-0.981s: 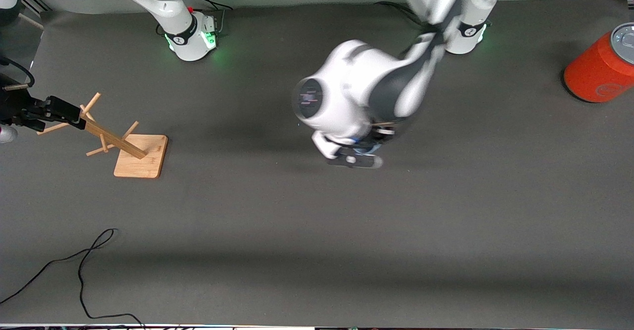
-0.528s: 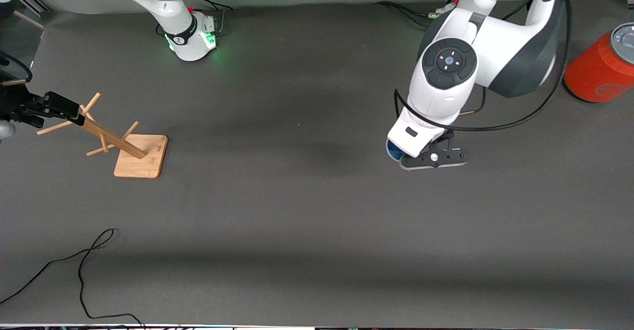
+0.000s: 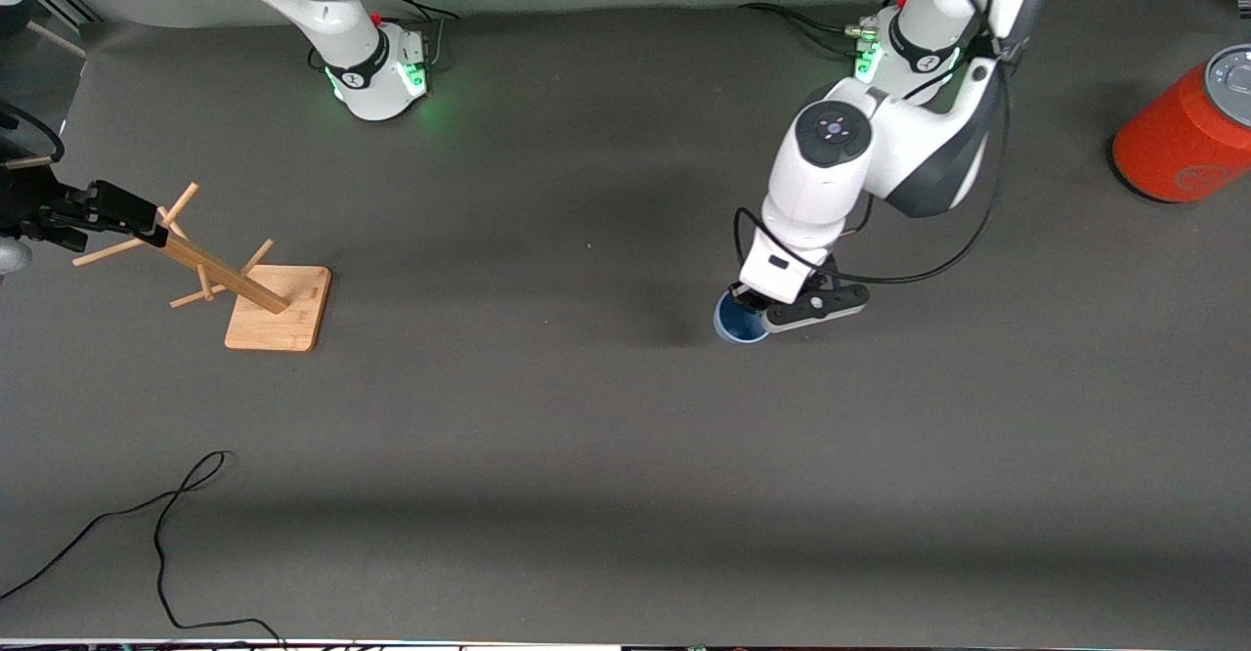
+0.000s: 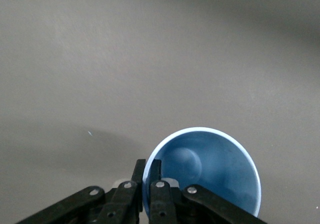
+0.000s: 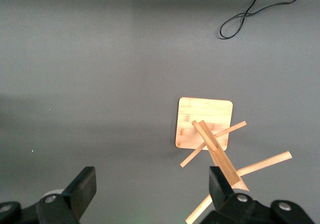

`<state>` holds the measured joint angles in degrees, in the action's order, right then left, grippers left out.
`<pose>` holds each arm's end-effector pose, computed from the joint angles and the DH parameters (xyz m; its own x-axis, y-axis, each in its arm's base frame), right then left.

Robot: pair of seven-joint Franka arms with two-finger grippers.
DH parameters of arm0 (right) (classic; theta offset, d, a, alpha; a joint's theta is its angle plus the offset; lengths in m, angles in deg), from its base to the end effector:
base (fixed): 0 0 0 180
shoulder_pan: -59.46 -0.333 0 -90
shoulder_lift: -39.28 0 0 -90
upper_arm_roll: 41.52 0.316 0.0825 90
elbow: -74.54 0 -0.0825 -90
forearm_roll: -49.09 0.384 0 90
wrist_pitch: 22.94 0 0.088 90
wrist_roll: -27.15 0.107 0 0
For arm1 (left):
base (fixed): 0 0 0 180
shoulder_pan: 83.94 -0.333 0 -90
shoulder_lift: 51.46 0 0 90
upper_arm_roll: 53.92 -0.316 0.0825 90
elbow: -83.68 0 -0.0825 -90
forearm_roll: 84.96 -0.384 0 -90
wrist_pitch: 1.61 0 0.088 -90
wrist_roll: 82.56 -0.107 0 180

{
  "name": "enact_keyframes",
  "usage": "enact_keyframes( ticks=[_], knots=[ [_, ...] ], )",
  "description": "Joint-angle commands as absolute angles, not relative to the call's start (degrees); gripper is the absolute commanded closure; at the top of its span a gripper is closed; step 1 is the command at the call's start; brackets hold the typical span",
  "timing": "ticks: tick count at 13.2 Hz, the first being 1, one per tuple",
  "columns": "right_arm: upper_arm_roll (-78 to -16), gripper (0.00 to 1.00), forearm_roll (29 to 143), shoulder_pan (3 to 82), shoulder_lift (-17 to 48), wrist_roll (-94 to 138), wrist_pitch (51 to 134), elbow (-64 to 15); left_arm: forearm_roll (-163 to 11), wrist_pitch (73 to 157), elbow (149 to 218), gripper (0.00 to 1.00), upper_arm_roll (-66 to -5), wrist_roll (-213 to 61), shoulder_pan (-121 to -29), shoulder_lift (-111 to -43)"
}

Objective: Rotate and upright cup with both arms
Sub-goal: 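Release the upright cup and lift the left gripper away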

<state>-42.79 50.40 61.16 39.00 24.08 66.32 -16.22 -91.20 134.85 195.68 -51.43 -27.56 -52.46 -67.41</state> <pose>0.5535 -0.0262 0.6145 0.9996 0.0020 -0.0298 0.0013 -0.9997 -0.0244 0.5176 -0.3459 0.3505 0.9448 0.2942 0.1441 0.2857 -0.9552 0.0770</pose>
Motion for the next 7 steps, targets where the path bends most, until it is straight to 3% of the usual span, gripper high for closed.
enact_keyframes(
  ticks=[1,7],
  knots=[
    [-43.2,0.0,50.9,61.0,39.5,23.2,65.9,-16.4,-95.0,137.1,195.9,1.0,-52.0,-19.3,-49.7,-70.1],
    [-43.2,0.0,49.9,61.0,39.5,23.2,65.9,-16.4,-99.9,144.2,195.7,1.0,-52.2,-10.9,-46.1,-77.7]
  ],
)
